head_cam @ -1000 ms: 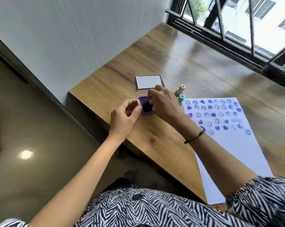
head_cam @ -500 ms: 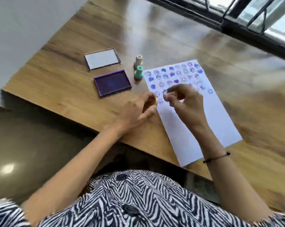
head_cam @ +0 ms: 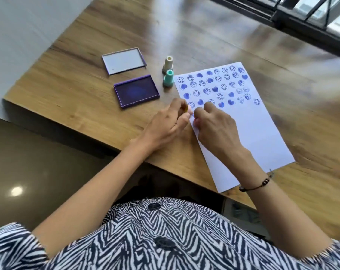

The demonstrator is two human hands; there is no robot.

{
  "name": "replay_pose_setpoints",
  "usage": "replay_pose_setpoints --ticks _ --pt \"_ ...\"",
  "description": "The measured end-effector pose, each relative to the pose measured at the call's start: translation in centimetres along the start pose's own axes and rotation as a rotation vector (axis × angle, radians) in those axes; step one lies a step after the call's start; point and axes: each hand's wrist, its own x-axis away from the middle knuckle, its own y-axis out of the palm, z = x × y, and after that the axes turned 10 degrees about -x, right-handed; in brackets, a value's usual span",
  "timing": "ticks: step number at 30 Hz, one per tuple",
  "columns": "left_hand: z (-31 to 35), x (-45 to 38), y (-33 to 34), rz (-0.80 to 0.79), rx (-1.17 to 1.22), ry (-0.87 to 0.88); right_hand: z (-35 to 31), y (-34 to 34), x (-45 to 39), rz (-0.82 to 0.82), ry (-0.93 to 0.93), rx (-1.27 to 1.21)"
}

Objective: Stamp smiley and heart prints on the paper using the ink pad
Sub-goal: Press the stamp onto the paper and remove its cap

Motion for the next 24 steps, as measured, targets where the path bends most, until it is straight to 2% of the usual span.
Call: replay_pose_setpoints --ticks 7,17,20,24 --pt "-0.1 0.0 0.1 0.038 -0.004 -0.002 0.1 -0.3 -1.1 -0.101 -0.133 0.073" --pt "-0.2 -0.1 0.2 0.058 0.016 0.001 0.1 -0.5 -1.0 -0.135 -0.071 -0.012" --pt "-0.1 -0.1 0.2 0.038 0.021 0.009 1.4 -1.2 -0.8 -0.06 0.099 -0.26" --pt "-0.1 0.4 -0.3 0.037 0.067 0.051 3.1 -3.6 0.5 0.125 0.483 -0.983"
